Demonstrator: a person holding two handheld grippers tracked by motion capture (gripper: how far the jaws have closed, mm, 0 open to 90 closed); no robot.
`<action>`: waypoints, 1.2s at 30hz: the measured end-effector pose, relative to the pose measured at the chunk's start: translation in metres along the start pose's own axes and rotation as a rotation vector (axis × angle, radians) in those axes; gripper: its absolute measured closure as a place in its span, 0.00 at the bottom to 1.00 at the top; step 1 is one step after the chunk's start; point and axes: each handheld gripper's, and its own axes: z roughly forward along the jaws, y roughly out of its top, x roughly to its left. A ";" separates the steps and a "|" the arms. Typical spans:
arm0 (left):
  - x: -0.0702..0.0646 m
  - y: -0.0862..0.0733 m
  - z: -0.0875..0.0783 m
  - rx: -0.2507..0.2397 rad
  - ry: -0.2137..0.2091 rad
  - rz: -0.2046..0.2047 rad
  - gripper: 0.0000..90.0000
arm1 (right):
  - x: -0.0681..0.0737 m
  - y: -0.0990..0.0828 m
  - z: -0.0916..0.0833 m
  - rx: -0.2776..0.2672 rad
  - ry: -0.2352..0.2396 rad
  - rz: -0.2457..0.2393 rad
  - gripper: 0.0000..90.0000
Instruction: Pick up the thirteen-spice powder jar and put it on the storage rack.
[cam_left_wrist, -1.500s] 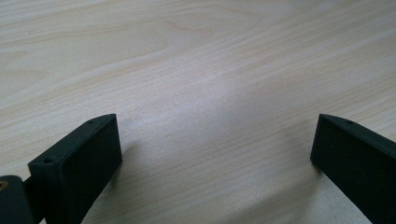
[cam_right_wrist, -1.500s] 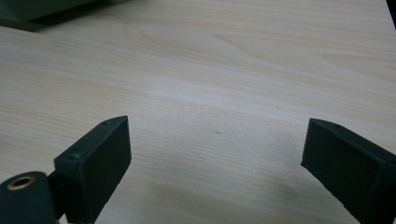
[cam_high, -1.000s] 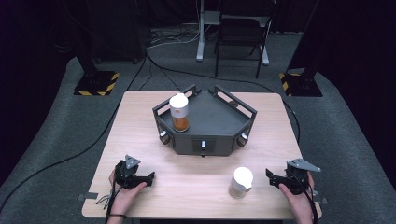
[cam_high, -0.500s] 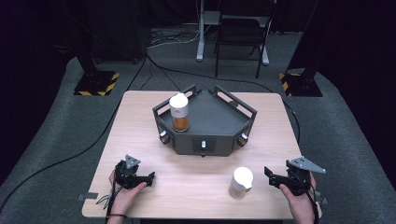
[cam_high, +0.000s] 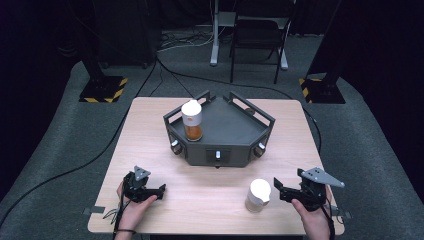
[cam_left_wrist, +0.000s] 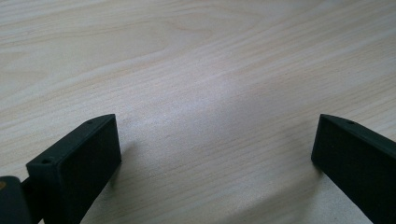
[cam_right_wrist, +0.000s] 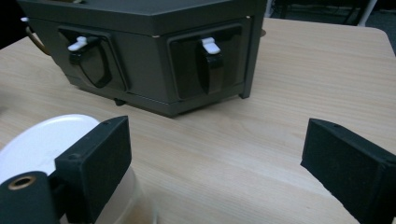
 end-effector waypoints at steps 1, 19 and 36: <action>0.000 0.000 0.000 0.000 0.000 0.000 0.01 | 0.002 0.000 0.000 -0.001 0.006 -0.003 0.08; 0.000 0.000 0.000 0.000 0.000 0.000 0.01 | 0.026 0.002 0.010 -0.031 0.081 -0.038 0.08; 0.000 0.000 0.000 0.000 0.000 0.000 0.01 | 0.049 -0.019 0.017 -0.042 0.109 -0.081 0.09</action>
